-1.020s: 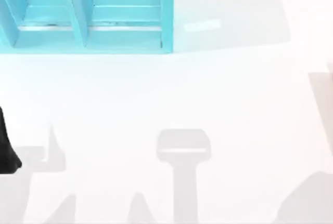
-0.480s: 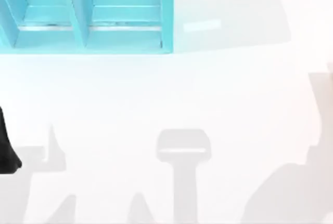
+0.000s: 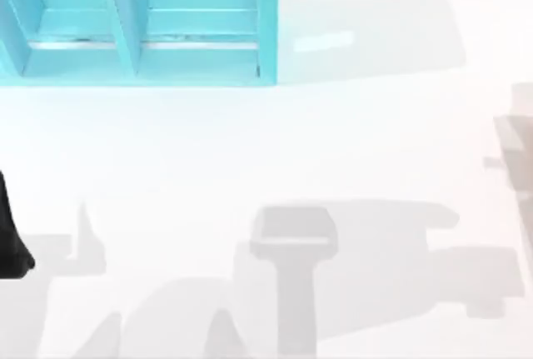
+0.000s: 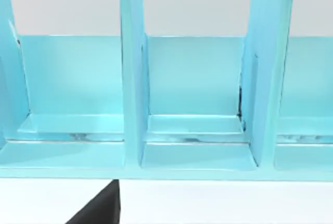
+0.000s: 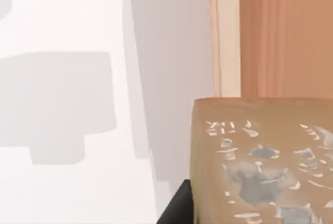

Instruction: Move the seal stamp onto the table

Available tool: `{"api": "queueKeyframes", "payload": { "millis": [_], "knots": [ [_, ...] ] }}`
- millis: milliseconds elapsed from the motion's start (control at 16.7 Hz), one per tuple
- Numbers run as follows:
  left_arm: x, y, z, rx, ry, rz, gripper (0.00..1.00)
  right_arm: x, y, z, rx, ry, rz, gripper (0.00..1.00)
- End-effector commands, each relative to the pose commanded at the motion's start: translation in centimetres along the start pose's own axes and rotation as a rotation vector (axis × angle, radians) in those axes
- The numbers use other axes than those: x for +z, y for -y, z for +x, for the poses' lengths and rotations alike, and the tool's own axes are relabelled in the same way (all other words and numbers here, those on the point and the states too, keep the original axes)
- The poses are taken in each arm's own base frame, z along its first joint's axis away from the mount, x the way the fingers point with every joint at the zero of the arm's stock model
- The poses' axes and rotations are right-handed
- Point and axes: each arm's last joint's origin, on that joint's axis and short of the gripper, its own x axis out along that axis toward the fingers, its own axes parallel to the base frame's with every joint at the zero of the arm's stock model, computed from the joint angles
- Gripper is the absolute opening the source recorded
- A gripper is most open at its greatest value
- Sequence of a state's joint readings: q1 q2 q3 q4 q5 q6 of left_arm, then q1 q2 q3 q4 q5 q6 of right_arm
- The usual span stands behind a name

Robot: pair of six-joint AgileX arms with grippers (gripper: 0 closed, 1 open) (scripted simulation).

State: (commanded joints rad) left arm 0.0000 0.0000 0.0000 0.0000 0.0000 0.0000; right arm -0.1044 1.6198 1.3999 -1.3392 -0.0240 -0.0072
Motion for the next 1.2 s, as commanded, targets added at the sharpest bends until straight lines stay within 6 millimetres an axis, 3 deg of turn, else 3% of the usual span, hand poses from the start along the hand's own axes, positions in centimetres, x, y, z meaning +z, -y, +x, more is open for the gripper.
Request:
{"api": "queueKeyframes", "payload": {
  "millis": [240,540,660,900,1200],
  "knots": [
    [0.0,0.0,0.0,0.0,0.0,0.0,1.0,-2.5,-2.8,-2.2,-0.024,-0.01,-0.088,0.0],
    [0.0,0.0,0.0,0.0,0.0,0.0,1.0,-2.4,-2.8,-2.1,-0.022,-0.014,-0.084,0.0],
    [0.0,0.0,0.0,0.0,0.0,0.0,1.0,-1.5,-3.9,-1.5,-0.023,-0.011,-0.085,0.0],
    [0.0,0.0,0.0,0.0,0.0,0.0,1.0,1.5,-9.0,1.4,-0.026,-0.02,-0.087,0.0],
    [0.0,0.0,0.0,0.0,0.0,0.0,1.0,3.2,-18.0,7.1,-0.026,-0.017,-0.085,0.0]
  ]
}}
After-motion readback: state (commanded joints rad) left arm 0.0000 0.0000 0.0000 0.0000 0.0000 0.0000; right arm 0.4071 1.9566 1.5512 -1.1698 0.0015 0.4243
